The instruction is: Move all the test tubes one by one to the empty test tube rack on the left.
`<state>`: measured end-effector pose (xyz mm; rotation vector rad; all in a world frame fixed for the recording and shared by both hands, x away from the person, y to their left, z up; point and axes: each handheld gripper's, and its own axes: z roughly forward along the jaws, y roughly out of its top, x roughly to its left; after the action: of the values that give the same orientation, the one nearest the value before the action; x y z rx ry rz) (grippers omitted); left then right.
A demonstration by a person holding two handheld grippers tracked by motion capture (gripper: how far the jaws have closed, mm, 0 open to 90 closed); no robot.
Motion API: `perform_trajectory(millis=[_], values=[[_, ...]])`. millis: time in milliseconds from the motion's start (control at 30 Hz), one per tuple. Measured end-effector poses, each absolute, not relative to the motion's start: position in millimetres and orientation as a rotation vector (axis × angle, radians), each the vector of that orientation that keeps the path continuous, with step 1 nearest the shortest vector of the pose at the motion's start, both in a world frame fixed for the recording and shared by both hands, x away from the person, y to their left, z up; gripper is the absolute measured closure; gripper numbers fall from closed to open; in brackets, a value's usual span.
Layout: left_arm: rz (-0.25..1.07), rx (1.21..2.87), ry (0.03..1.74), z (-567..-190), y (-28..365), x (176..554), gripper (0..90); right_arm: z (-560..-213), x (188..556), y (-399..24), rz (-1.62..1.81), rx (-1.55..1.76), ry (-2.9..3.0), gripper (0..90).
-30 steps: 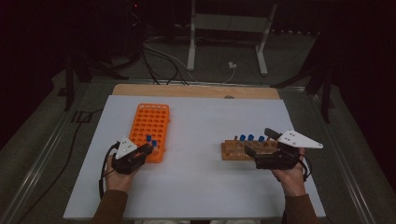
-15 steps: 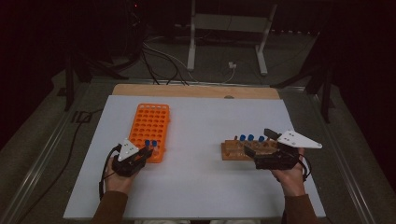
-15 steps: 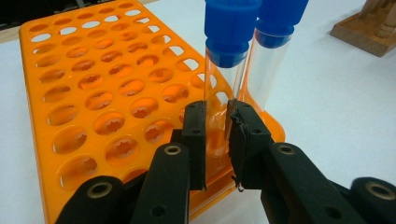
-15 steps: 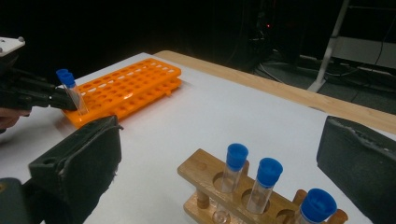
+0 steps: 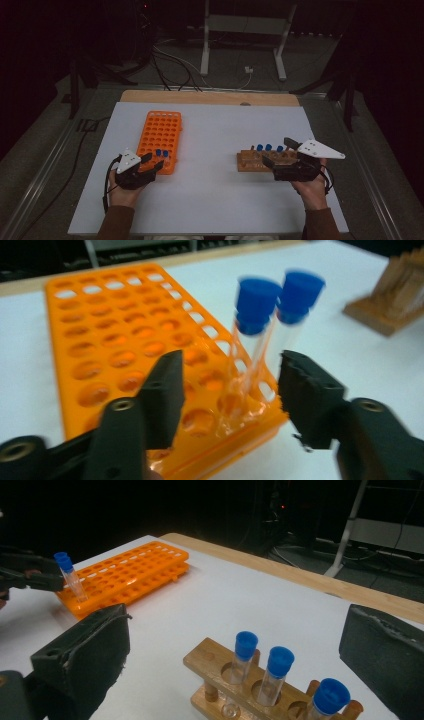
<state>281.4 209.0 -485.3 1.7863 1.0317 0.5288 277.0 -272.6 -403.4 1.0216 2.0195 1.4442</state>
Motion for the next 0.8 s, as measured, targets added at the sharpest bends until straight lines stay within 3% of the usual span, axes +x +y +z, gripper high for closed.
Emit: perform_trajectory(millis=[233,433,800], values=[[0.581,1.713,1.082,-476,221,275,16.2,-405,280,-278,1.435,1.060,1.991,0.0],[0.606,1.693,1.104,-470,227,271,1.7,-409,284,-288,1.408,1.105,1.962,0.0],[0.595,1.685,1.112,-469,226,270,1.3,-430,294,-298,1.303,1.157,1.961,2.5]])
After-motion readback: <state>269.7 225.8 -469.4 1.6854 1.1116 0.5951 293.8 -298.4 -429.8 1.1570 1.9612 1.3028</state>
